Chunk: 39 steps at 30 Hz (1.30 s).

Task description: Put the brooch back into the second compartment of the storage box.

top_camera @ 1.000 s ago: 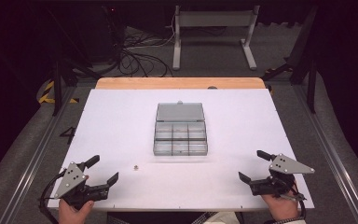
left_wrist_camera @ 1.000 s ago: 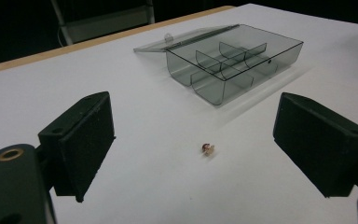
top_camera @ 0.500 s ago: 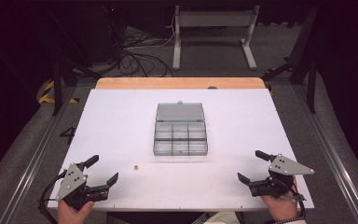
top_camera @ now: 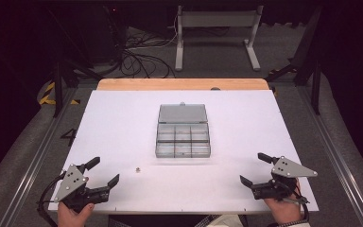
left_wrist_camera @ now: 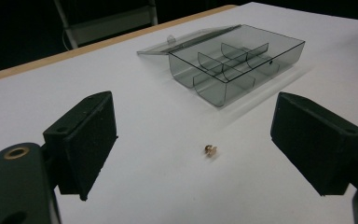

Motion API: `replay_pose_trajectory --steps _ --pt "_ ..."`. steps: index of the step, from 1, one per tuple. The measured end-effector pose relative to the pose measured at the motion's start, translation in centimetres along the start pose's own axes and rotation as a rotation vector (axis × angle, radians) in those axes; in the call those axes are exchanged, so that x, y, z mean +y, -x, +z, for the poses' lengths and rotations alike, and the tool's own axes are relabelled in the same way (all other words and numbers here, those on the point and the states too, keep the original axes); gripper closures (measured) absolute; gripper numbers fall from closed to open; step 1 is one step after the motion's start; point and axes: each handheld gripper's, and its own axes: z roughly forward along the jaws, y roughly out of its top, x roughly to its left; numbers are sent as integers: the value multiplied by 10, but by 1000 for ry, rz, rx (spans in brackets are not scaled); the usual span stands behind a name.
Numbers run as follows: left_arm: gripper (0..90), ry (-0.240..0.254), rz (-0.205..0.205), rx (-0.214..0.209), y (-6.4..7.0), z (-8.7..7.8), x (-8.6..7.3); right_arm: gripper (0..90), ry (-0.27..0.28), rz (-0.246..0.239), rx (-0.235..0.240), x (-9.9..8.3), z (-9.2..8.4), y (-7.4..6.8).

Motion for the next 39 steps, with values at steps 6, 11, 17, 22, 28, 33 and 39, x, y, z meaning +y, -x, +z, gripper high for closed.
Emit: replay_pose_trajectory --steps 6,11,17,22,28,33,39 --pt "151 -5 2 -8 1 0 3 7 2 3 -3 0 -1 0" --pt "151 -22 9 -15 1 3 9 7 1 9 0 -1 1 1" --pt "151 -31 4 -32 1 7 17 7 -7 11 2 -1 2 1" --pt "152 -34 -2 -46 -1 12 25 7 -9 11 5 -1 3 0" --pt "153 -36 -10 -63 -1 20 31 7 -10 12 6 -1 3 1" --pt "153 -38 -7 -72 -1 27 38 7 -13 14 9 -1 4 1" --pt "154 -42 -17 -83 -2 35 44 6 -14 15 12 -2 4 1"
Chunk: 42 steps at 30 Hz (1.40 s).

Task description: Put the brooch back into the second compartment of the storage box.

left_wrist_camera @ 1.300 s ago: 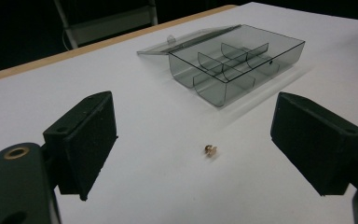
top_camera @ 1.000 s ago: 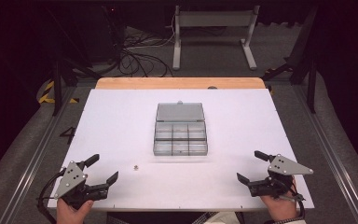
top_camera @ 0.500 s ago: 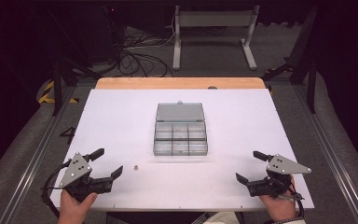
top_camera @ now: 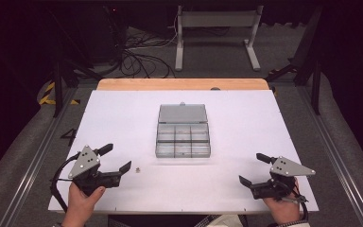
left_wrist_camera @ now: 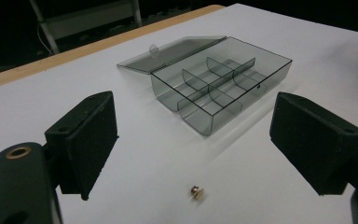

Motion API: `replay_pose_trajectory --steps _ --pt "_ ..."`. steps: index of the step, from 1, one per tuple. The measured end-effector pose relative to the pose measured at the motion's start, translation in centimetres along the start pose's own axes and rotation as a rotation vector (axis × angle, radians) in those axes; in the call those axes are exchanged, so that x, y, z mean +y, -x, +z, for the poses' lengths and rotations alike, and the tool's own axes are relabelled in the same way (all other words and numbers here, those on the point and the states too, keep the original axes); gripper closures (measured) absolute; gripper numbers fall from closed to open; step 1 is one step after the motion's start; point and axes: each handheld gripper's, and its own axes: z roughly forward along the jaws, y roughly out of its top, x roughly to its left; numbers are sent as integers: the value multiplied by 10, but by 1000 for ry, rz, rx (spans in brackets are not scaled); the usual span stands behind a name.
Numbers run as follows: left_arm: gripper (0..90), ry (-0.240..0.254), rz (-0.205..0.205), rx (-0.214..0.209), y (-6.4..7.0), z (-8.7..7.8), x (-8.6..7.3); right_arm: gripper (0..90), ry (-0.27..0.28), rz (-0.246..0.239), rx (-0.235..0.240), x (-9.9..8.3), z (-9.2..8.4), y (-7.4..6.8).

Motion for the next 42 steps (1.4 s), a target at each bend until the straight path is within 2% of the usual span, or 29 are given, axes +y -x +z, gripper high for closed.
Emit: replay_pose_trajectory --steps 10,27,31,42 --pt "155 -14 -10 -15 0 15 8 7 -3 -1 3 0 1 0" --pt "155 -47 22 -34 3 37 19 7 -8 2 11 -1 2 1" --pt "152 -64 42 -37 1 40 21 7 -8 4 13 -1 2 1" --pt "153 -111 49 -57 -1 46 22 7 -10 2 21 -1 2 1"
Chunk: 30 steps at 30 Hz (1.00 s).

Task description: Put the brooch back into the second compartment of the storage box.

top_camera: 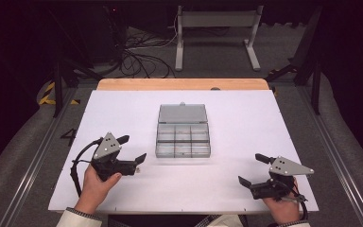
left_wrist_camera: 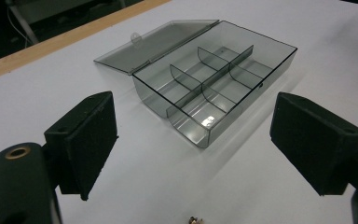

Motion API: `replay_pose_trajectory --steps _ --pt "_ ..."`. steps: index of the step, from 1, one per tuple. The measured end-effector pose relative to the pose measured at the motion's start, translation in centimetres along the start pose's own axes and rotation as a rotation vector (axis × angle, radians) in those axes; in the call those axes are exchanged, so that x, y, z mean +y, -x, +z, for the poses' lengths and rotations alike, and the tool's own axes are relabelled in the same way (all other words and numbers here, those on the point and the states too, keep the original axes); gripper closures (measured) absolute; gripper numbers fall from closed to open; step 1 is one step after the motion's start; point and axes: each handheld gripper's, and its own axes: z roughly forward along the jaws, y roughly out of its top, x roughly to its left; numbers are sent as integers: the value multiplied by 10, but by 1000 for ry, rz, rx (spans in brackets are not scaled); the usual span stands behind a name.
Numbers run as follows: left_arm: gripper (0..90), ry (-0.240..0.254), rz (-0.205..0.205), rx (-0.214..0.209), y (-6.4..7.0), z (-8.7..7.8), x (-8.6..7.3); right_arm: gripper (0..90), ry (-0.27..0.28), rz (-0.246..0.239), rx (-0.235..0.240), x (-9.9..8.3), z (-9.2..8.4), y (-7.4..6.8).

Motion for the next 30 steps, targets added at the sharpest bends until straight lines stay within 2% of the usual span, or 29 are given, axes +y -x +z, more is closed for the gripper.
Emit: replay_pose_trajectory --steps 3,8,9,14,19,21,30 --pt "163 -19 6 -15 0 1 1 7 0 0 1 0 0 0" --pt "175 -83 20 -46 -2 5 2 7 0 1 3 0 0 0" --pt "175 -104 22 -63 -2 6 2 7 -2 2 2 0 0 0" --pt "179 -175 58 -53 -1 13 0 7 -3 4 4 0 1 0" --pt "231 -242 78 -69 -2 20 -2 7 -6 9 9 0 1 0" --pt "252 -270 94 -59 -2 22 -3 7 -7 9 10 0 1 1" --pt "306 -355 138 -50 0 30 -7 7 -9 16 15 -1 2 1"
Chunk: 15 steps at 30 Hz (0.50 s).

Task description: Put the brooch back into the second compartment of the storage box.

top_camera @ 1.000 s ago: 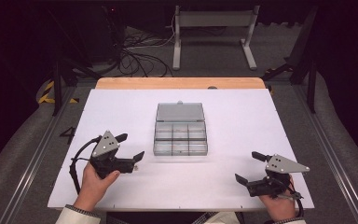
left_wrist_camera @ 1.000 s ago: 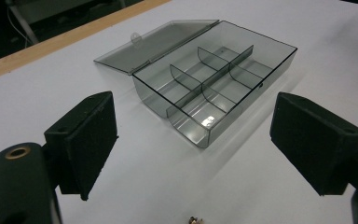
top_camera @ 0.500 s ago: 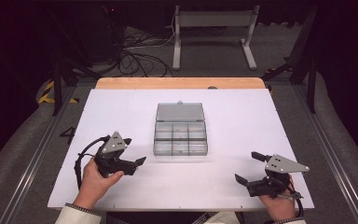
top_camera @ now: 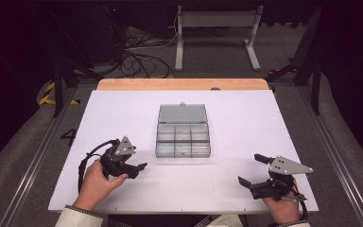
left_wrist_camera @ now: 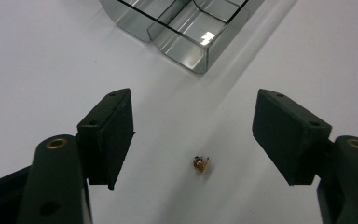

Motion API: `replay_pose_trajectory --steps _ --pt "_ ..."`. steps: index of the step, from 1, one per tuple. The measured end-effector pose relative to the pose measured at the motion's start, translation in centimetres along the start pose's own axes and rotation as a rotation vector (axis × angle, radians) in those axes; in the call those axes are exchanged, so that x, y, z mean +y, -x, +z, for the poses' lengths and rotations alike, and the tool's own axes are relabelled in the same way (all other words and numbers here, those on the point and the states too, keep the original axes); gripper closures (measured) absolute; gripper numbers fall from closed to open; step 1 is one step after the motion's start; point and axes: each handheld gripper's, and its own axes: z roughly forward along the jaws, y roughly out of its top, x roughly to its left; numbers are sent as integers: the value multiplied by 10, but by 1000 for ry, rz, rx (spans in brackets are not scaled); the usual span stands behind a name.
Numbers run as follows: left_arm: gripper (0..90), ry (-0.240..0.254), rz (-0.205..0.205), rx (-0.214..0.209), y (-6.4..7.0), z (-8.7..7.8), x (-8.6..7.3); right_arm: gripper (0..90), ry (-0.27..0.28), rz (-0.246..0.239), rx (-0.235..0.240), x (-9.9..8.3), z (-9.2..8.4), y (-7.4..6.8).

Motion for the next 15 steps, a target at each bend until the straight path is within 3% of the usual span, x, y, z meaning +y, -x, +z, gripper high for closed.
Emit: replay_pose_trajectory --steps 15 --pt "367 -111 34 -11 1 10 -2 7 -3 5 5 0 0 0"
